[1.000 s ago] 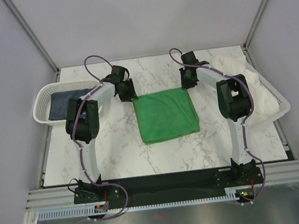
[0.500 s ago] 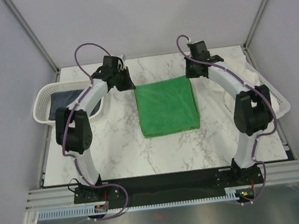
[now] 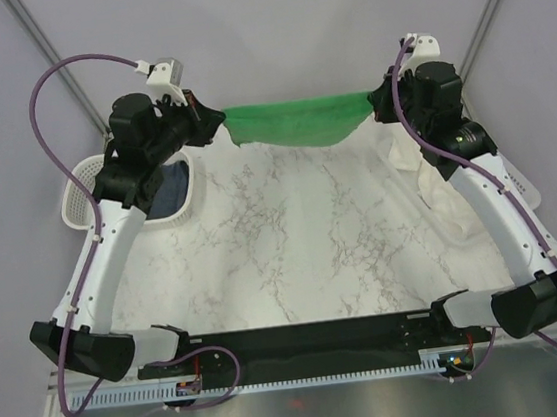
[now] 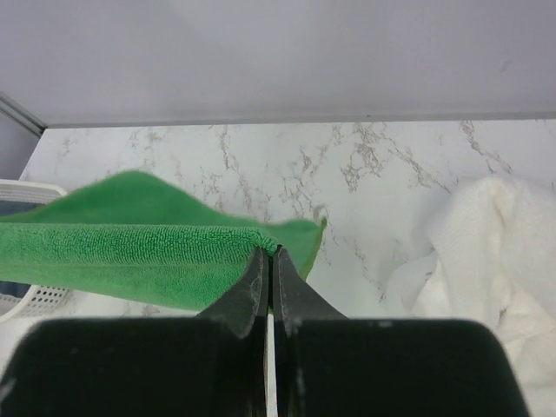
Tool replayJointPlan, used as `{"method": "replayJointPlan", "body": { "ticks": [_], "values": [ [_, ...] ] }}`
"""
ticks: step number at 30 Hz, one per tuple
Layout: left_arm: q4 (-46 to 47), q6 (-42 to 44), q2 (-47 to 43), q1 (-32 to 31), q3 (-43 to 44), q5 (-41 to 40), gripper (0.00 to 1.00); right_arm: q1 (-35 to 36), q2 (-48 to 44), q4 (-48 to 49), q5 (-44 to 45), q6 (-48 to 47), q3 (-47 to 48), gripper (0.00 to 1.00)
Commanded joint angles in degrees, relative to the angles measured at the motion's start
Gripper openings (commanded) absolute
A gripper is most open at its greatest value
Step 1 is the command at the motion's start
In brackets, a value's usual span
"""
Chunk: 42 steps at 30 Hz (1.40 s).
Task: Fold and stack the towels
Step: Fold the towel
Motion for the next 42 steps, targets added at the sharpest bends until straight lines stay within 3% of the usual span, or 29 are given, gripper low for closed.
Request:
{"method": "replayJointPlan", "body": {
  "ticks": [1, 4, 13, 23, 33, 38, 42],
  "values": [
    [0.7, 4.3, 0.0, 0.5, -1.3, -0.1, 0.02, -0.5, -0.7, 2.5, -0.3, 0.3, 0.8, 0.0],
    [0.6, 5.3, -0.6, 0.5, -2.3, 5.1, 0.02, -0.4, -1.5, 2.1, -2.7, 1.5, 2.0, 0.0],
    [0.6, 3.2, -4.3, 0.2, -9.0, 6.5, 0.02, -0.4, -5.4, 3.5, -10.1, 9.2, -2.3, 0.0],
    [-1.3, 2.6, -10.2, -0.6, -14.4, 1.5, 0.02, 1.0, -10.9, 3.0, -12.4, 14.1, -9.6, 0.0],
    [-16.6, 0.4, -15.5, -1.8, -8.6, 4.1, 0.02, 10.3, -19.8, -1.2, -12.0, 17.1, -13.6, 0.0],
    [-29.7, -0.6, -18.0, -2.3, -6.7, -0.7, 0.02, 10.7, -27.9, -5.1, -10.9, 19.4, -16.7, 0.0],
    [-34.4, -1.2, -15.2, -2.3, -7.2, -5.2, 0.02, 10.8, -27.5, -4.6, -7.3, 20.9, -20.1, 0.0]
  ]
}}
